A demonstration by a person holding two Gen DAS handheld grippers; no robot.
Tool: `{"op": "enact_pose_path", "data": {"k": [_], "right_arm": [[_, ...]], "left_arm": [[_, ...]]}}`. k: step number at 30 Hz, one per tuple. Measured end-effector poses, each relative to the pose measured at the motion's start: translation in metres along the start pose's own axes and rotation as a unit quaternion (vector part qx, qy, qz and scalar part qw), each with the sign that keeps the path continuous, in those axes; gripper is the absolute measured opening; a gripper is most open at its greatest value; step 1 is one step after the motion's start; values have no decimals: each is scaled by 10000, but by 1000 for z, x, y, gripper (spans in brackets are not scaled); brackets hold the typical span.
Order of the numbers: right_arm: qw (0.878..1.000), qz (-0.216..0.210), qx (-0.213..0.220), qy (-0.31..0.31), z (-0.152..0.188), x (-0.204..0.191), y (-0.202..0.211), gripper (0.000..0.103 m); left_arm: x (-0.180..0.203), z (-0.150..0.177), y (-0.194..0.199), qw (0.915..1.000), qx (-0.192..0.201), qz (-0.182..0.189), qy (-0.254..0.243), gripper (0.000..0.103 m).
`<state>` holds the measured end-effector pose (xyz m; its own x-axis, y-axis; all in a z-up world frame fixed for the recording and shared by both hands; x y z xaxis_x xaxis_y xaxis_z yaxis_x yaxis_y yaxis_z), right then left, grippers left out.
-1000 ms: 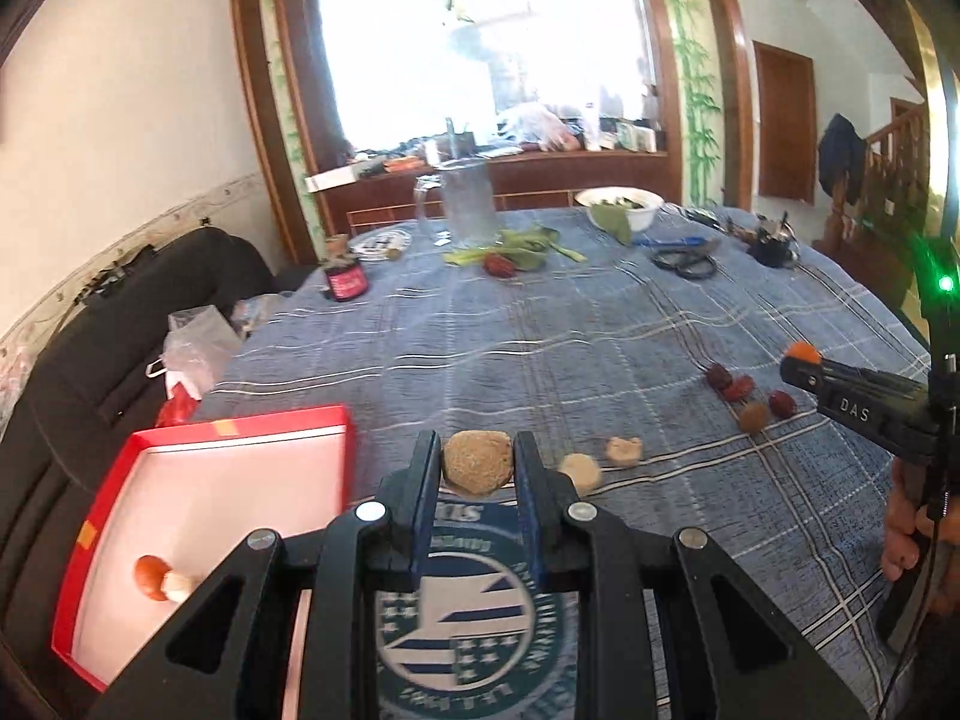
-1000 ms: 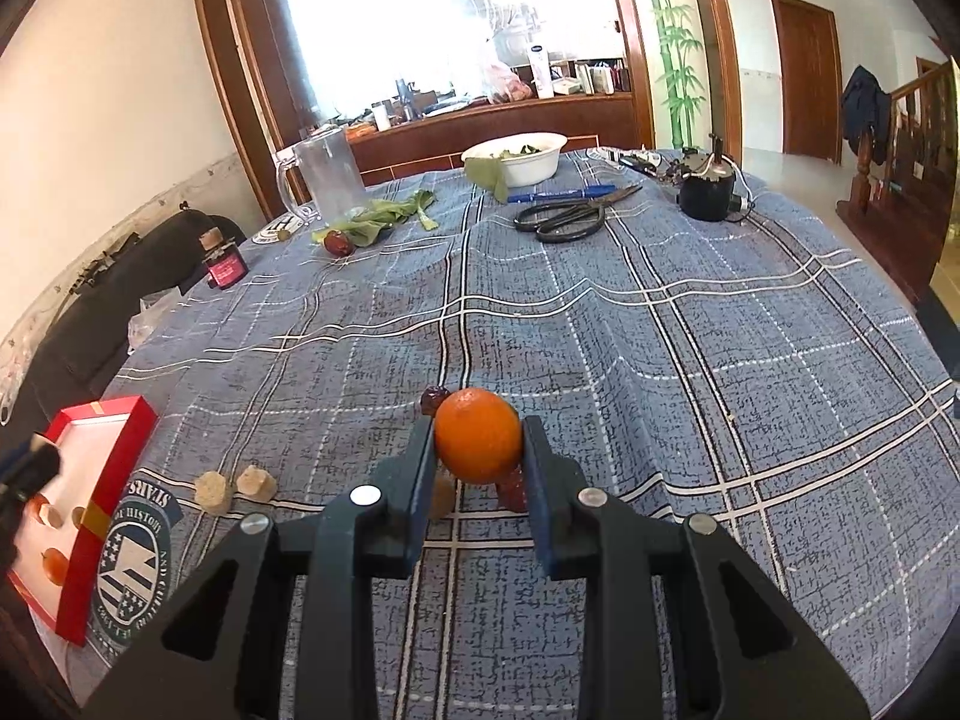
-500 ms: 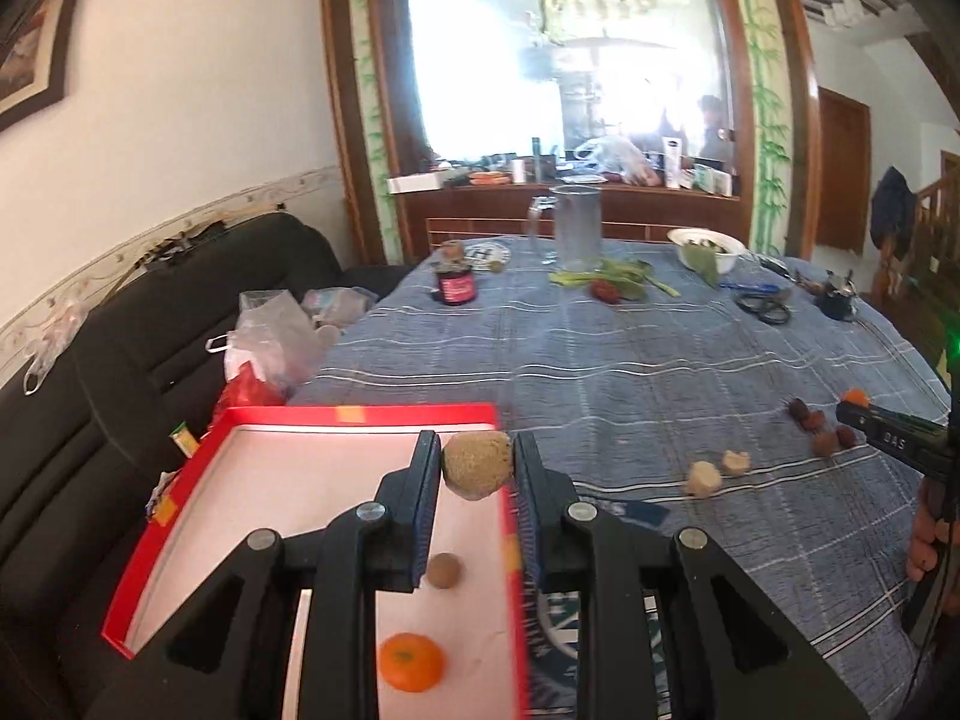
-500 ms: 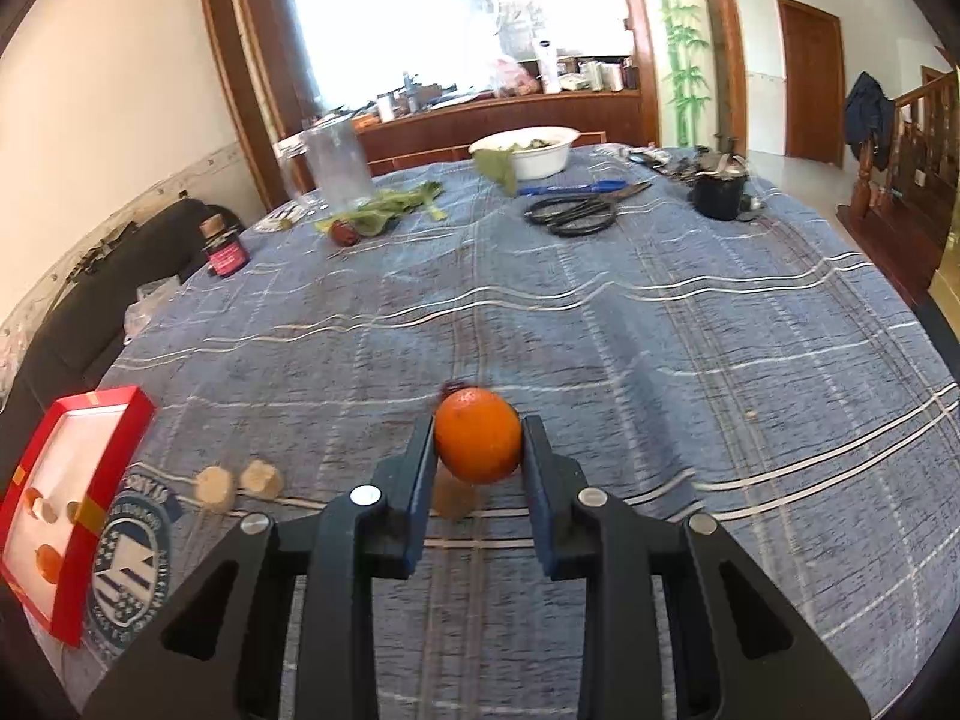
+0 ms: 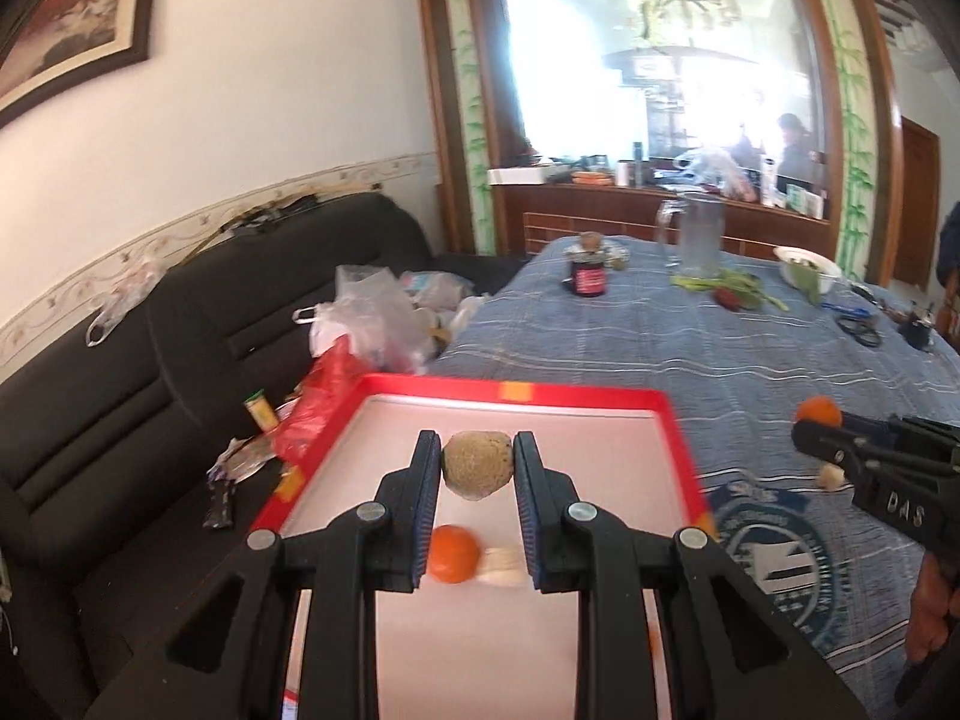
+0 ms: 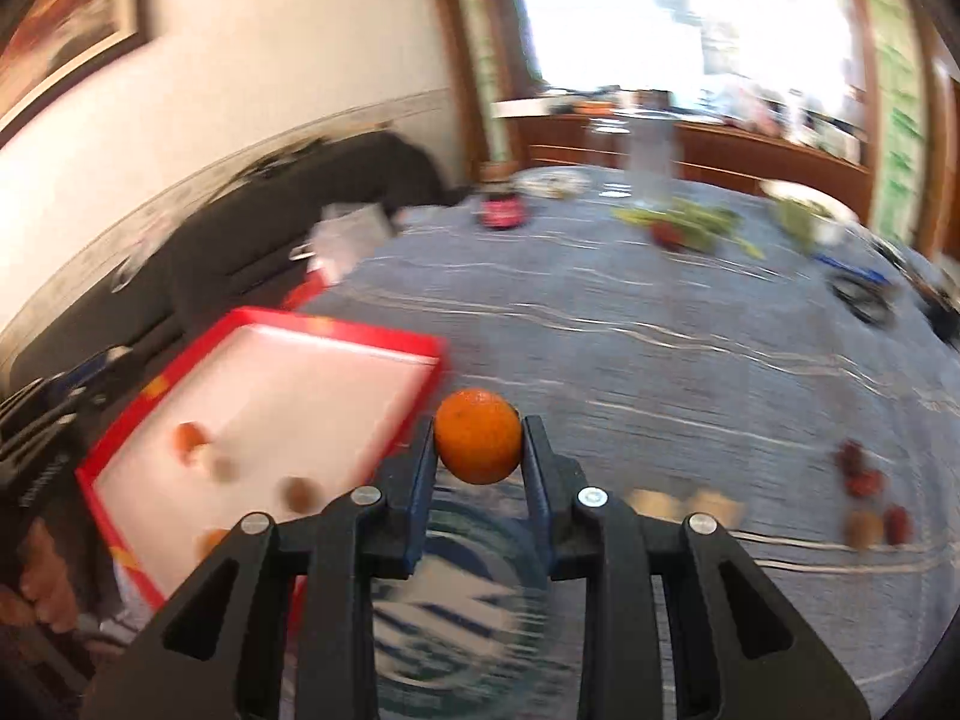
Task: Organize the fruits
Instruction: 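Carry the orange and cookie toward the tray with both grippers, then lower the held orange and cookie over the tray with both grippers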
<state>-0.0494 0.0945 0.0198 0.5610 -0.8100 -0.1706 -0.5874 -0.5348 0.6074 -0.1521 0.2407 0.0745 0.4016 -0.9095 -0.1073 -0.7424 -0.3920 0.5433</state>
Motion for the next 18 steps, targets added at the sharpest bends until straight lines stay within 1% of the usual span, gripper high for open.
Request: {"op": "enact_pose_path", "data": {"k": [3,7,12,18], "right_arm": [[9990,-300,-86,328,0,-41,-10,30],[9965,-544,-225,590,6,-77,-22,30],[9938,-736,-389,735,16,-100,-31,30],[9916,-809,-539,854,23,-114,-40,30]], "left_arm": [[-15,5,-5,9999,-55,-127,74,23],[-29,12,-11,9996,-152,-199,154,23],[-39,17,-18,9992,-238,-239,213,23],[-47,22,-27,9989,-327,-235,252,23]]}}
Point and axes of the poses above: each gripper's, at about its wrist camera, not at the fingertips, and y roughly against the way its jaws point, x to its right, z to its underside, the point moved 5 cm from there along -y, roughly the way its jaws point, and after that the axes turned 3 degrees about -x, right-handed, at the moved point
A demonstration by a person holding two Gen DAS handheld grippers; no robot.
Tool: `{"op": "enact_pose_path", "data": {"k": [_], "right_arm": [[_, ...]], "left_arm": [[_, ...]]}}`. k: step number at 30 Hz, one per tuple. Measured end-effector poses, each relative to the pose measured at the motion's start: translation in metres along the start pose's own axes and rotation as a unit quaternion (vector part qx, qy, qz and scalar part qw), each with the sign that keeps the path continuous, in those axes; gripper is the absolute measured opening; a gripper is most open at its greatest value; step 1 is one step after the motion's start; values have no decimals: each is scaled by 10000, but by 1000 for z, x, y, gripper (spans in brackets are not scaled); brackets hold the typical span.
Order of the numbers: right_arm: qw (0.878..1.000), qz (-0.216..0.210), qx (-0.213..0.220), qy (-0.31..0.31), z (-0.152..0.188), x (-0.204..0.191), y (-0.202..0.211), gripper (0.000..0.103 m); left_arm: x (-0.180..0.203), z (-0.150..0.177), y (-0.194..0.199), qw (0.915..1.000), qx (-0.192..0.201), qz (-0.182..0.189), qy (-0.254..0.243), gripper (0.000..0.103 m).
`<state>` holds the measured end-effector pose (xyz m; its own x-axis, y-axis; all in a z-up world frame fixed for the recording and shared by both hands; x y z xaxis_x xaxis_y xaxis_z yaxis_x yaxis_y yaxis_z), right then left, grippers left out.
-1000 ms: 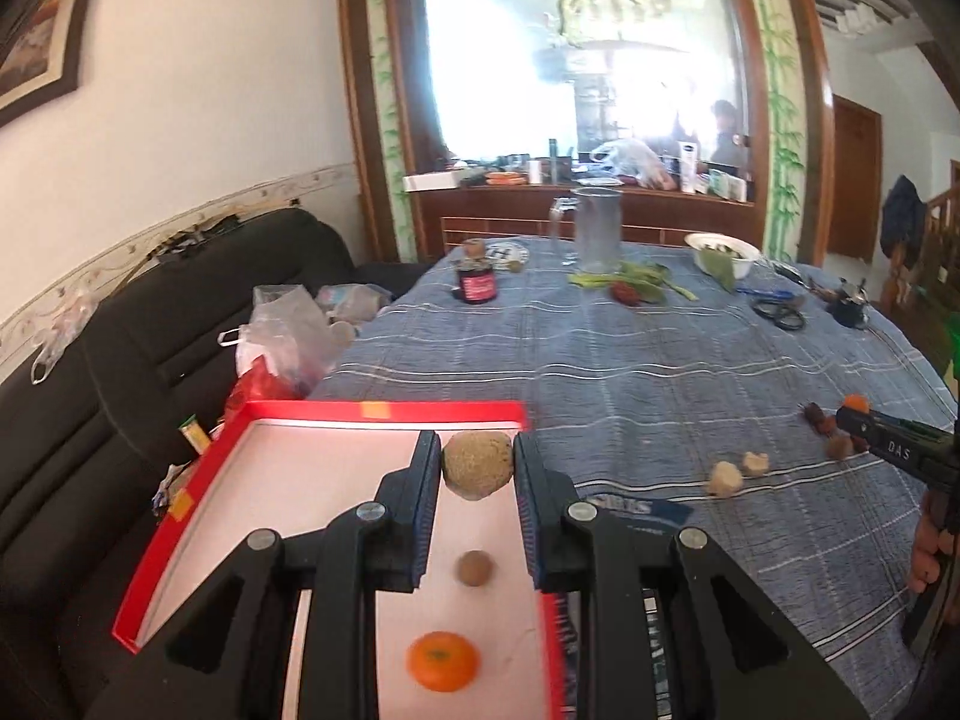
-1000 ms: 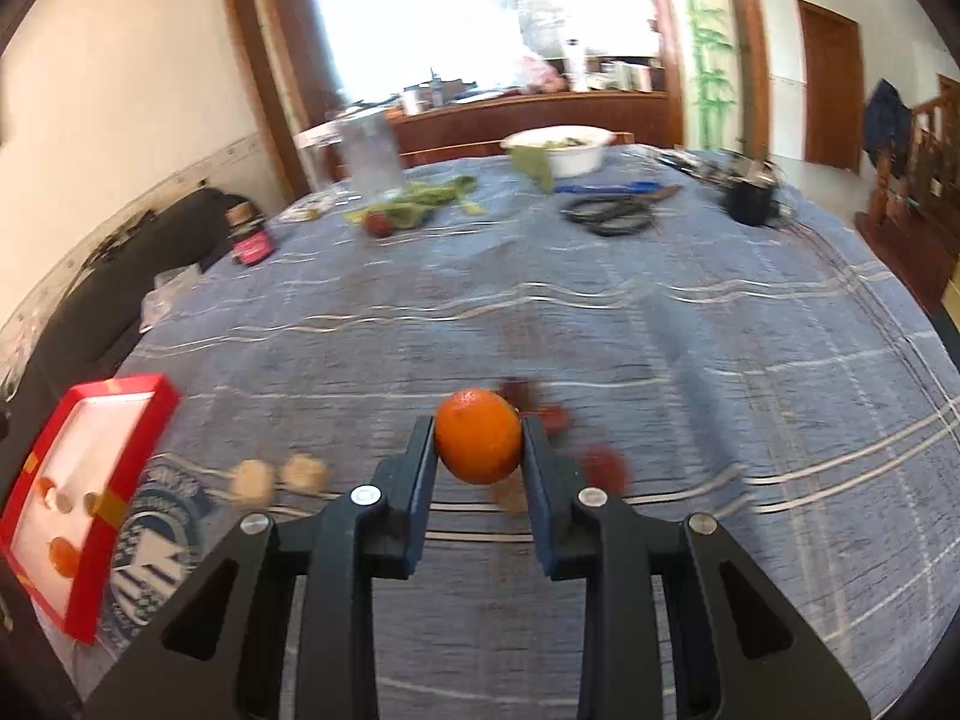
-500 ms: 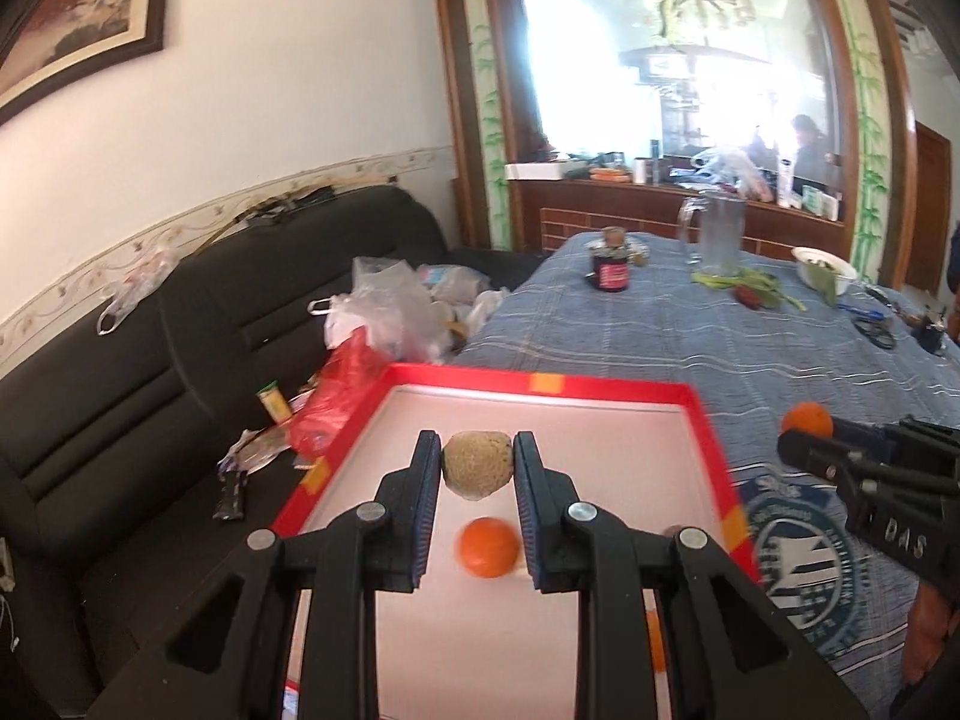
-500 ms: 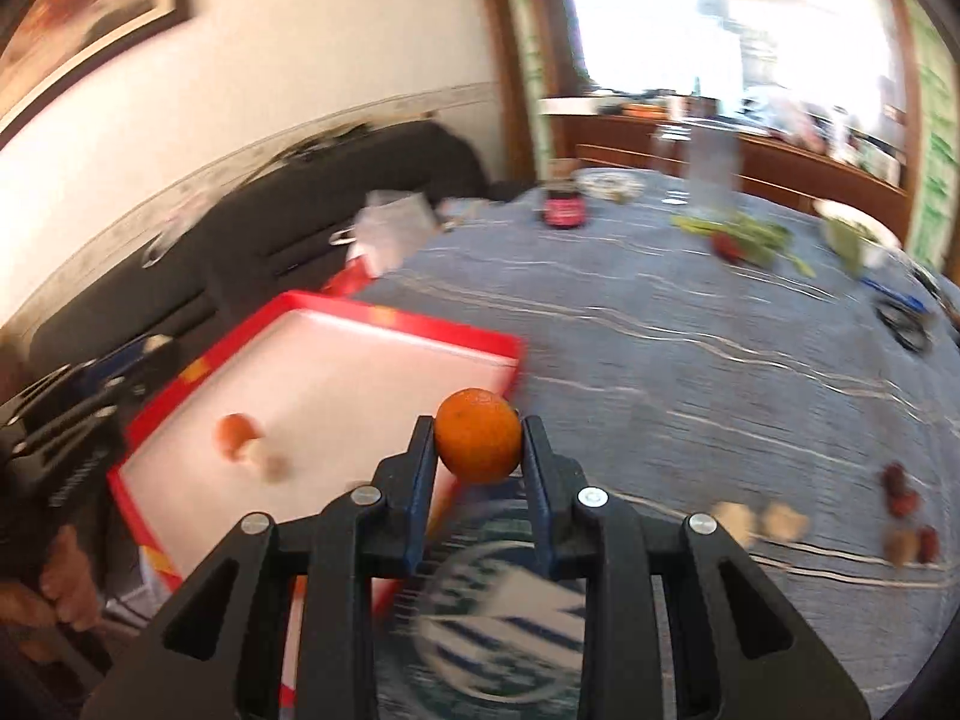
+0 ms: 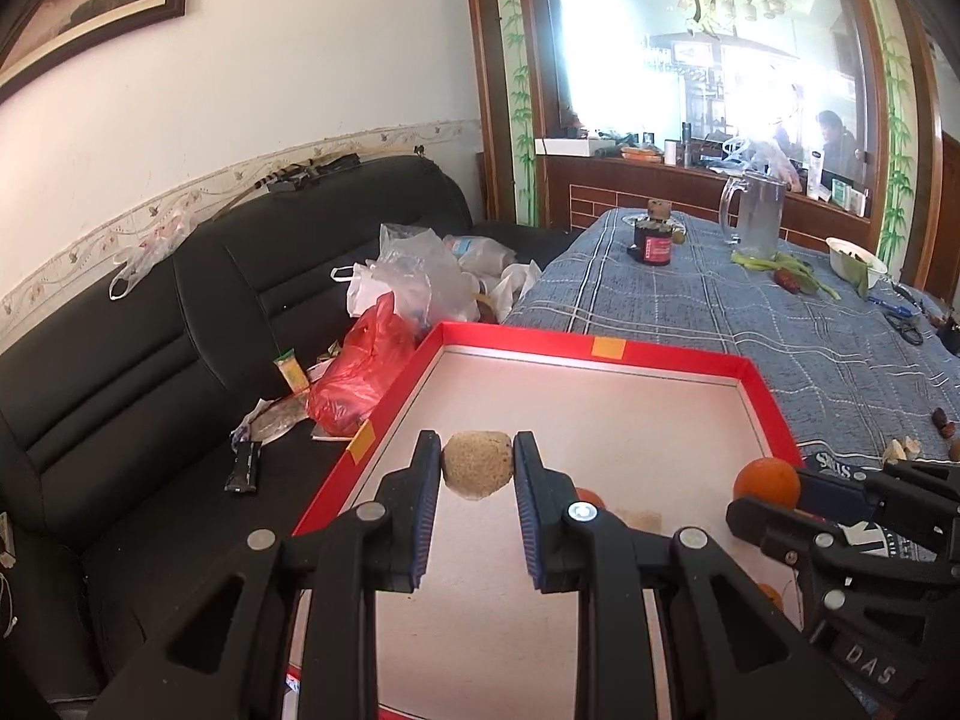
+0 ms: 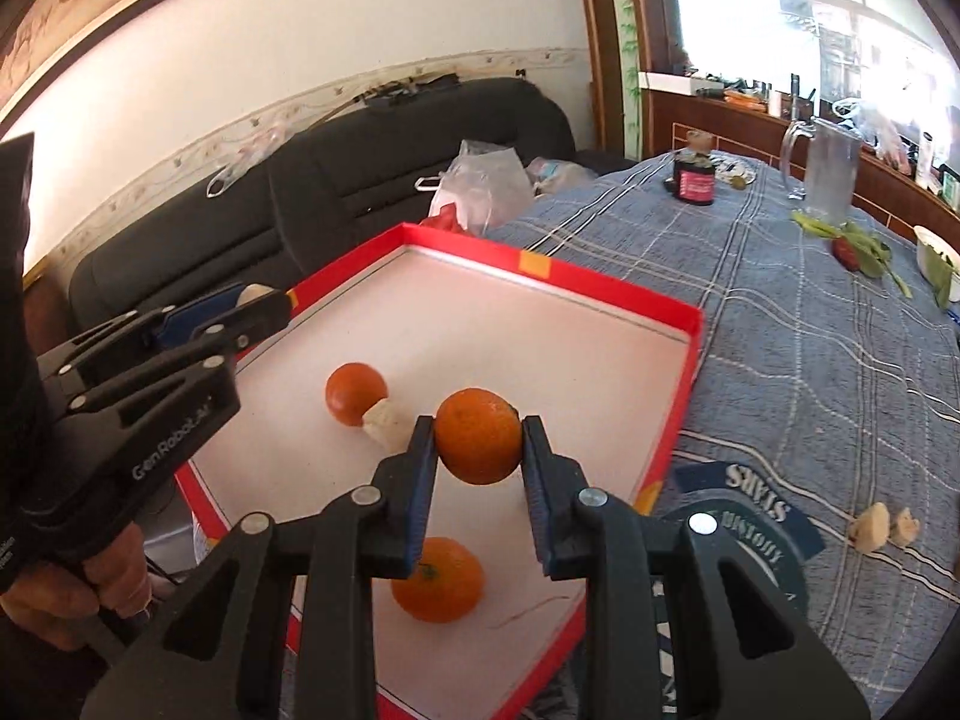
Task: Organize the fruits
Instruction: 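Lower the held orange and cookie over the tray with both grippers, then open both grippers to drop the orange and cookie into the tray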
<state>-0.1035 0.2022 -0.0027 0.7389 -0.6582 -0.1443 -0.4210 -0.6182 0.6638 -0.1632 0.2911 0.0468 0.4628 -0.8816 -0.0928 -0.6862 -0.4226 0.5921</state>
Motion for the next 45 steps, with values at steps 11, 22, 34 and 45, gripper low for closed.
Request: {"op": "enact_pose_path", "data": {"k": [11,22,34,45], "right_arm": [[9993,-78,-338,172,7,-18,-24,30],[9978,-38,-644,128,12,-17,-40,30],[9973,-12,-709,166,16,-19,-36,30],[9961,6,-853,237,28,-26,-27,30]], "left_arm": [[-11,7,-15,9998,-187,-34,28,23],[-16,16,-32,9990,-435,-32,36,23],[-22,25,-43,9971,-751,-62,104,23],[-20,27,-47,9972,-734,-114,51,24]]}}
Point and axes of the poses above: each gripper's, at about its wrist camera, not at the fingertips, and y roughly against the way its jaws point, x to its right, z to its underside, the point moved 5 cm from there along -y, roughly the way its jaws point, and after that the axes turned 3 degrees about -x, right-handed, at the moved point
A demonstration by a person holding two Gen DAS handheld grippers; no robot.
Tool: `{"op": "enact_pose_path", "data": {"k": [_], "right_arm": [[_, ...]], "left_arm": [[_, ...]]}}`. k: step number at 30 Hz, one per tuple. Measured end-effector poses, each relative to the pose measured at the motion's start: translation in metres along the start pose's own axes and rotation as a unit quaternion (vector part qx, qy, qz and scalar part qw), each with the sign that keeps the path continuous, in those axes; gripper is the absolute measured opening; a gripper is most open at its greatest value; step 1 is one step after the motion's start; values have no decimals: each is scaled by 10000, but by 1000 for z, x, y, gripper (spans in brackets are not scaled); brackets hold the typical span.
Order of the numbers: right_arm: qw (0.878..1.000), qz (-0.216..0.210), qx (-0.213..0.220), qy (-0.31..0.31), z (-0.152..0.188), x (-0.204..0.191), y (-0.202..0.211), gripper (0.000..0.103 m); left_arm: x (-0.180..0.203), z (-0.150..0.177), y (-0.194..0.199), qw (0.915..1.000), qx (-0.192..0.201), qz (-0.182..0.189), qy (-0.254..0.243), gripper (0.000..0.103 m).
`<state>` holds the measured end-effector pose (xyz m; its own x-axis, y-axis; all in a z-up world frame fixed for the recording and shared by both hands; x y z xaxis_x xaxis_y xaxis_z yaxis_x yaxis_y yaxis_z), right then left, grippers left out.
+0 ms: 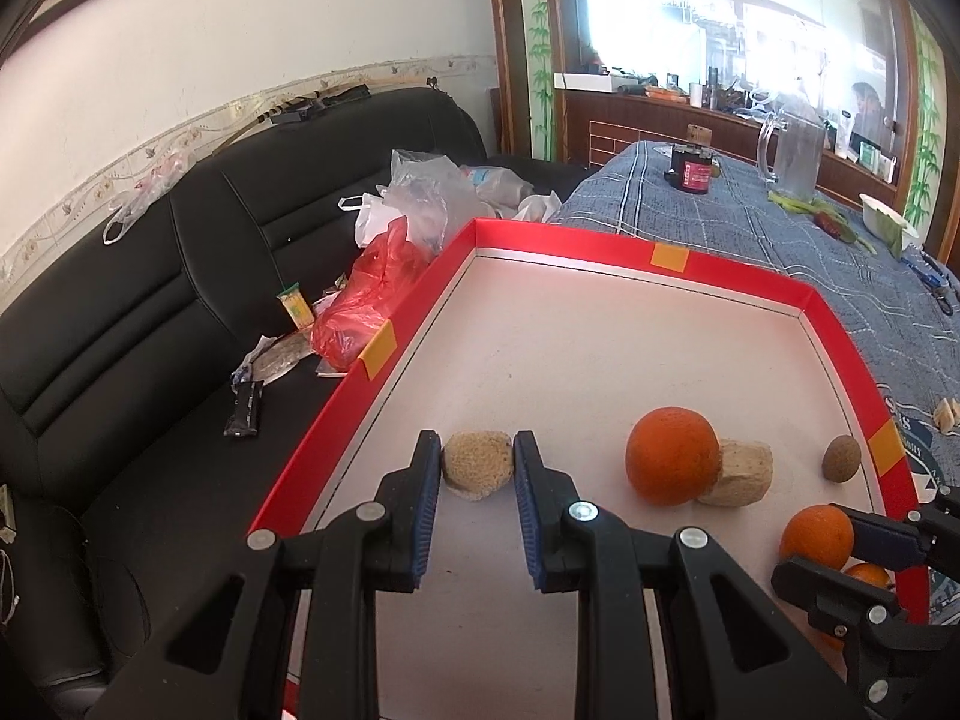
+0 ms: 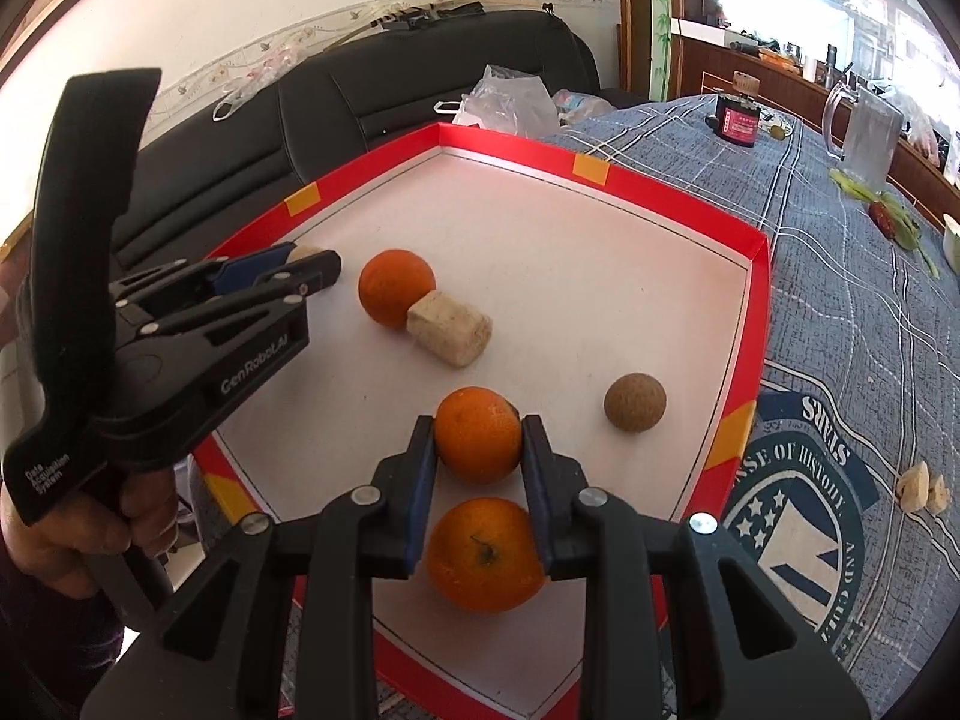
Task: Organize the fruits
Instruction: 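Open both grippers to drop the orange and cookie into the tray, then move both open grippers from the tray back toward the dates and cookies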
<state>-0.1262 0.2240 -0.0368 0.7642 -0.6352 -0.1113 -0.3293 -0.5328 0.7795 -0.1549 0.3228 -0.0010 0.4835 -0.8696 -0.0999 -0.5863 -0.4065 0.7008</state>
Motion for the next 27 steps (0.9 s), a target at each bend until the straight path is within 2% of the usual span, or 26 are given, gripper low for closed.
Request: {"op": "enact_pose_path", "data": {"k": [5,7,8,9,13,19,23,27], "right_arm": [[10000,21,-8,-10,-1,1,-1,30],[10000,35,-29,-25,0,3,-1,31],[10000,40,-36,-35,0,3,-2,32],[10000,18,-24,-42,1,4,-1,34],[9999,-108,-4,-128,2,8,1,46],[9986,-268,323,-324,0,18,16,46],[9968,-149,597,-514,-2,36,32,46],[9938,-74,672,-879,1,63,40,46]], "left_arm": [[2,1,0,10000,-14,-51,6,25],[3,1,2,10000,-35,-44,19,32],[3,1,3,10000,-42,-59,20,39],[4,2,4,10000,-44,-68,10,43],[6,4,6,10000,-71,-65,-7,49],[8,3,10,10000,-57,-63,10,51],[14,0,16,10000,-19,-55,-6,54],[26,-2,24,9999,61,-57,-110,55]]}}
Point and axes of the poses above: each gripper's, at about its wrist camera, not at the fingertips, and y roughly against the way its jaws point, x to its right, z to its underside, the point moved 5 cm from there along -y, roughly the way its jaws point, and after that the axes turned 3 degrees about -x, right-handed, at the moved point
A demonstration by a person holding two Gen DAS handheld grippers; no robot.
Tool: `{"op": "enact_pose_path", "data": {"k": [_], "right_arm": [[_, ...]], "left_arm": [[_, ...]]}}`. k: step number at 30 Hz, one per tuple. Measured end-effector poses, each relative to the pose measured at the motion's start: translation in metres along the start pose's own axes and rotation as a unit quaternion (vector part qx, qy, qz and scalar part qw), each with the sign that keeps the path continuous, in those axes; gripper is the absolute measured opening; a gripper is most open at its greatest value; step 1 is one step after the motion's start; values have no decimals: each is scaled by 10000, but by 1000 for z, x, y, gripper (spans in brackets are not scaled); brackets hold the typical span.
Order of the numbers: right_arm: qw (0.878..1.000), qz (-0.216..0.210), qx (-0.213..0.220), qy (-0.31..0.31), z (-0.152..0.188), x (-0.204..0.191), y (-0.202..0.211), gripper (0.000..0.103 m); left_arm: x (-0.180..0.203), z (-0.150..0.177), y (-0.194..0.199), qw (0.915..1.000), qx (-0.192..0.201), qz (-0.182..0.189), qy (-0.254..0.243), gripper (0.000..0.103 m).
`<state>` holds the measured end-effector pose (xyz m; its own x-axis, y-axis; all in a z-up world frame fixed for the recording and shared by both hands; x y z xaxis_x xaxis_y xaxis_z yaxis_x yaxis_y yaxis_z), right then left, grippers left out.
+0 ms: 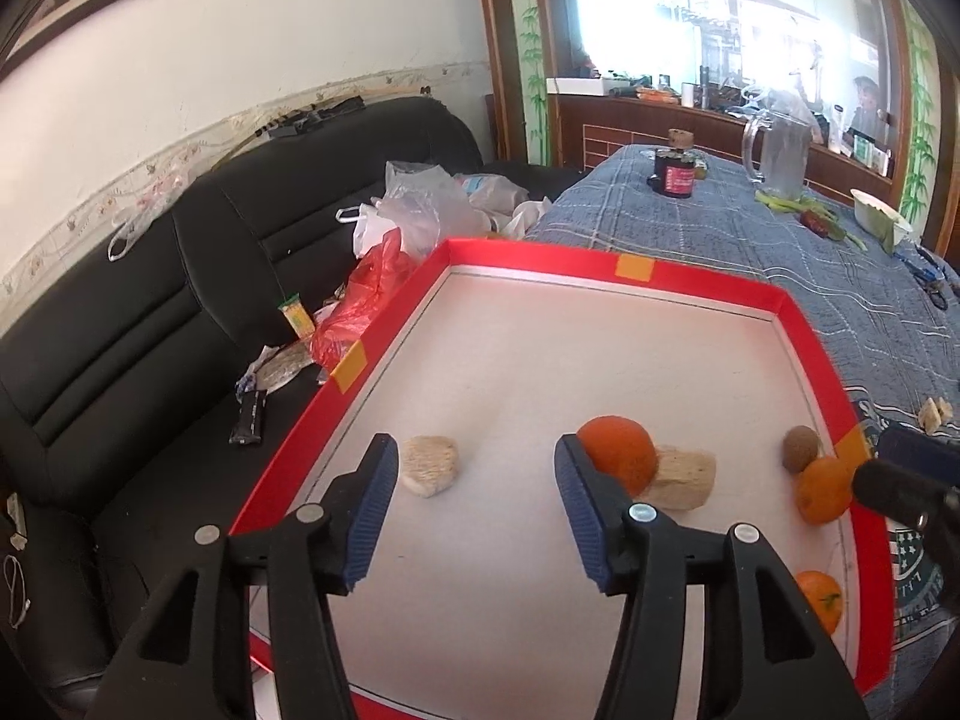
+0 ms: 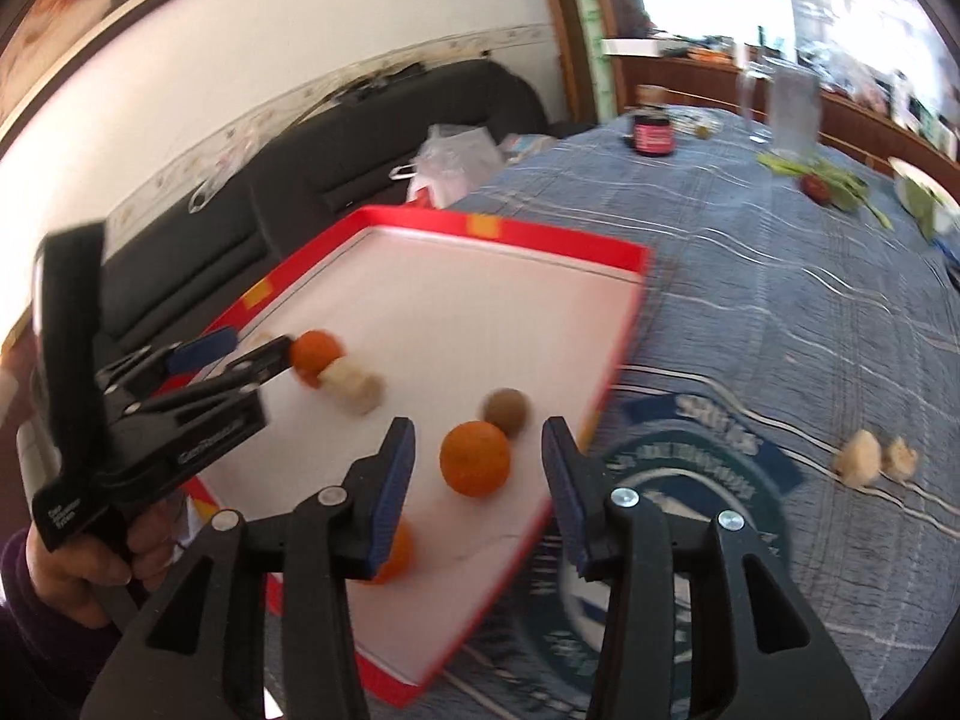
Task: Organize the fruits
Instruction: 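Move both open grippers from the tray back toward the dates and cookies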
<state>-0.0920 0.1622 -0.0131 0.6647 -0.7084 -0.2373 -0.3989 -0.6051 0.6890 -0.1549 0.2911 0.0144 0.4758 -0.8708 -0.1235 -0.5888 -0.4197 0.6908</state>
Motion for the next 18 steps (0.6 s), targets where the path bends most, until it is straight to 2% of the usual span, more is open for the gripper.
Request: {"op": "enact_pose_path", "data": {"k": [6,11,18], "right_arm": [[9987,125,109,-491,5,39,16,46],[9963,304,322,-736,11,69,41,46],[9887,531,663,-1232,23,119,80,46]], "left_arm": [[20,-5,12,9998,108,61,-162,56],[36,-17,27,9988,364,-62,-315,56],[69,-26,48,9962,599,79,-629,59]]}}
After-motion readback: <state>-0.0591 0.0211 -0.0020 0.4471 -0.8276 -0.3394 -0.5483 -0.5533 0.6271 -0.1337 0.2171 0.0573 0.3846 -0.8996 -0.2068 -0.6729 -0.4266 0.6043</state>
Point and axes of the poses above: each gripper's, at about its wrist camera, not at the fingertips, and y roughly against the way its jaws point, x to its right, z to its underside, the point moved 5 cm from there along -y, roughly the way its jaws point, and after that the axes turned 3 degrees about -x, right-handed, at the moved point
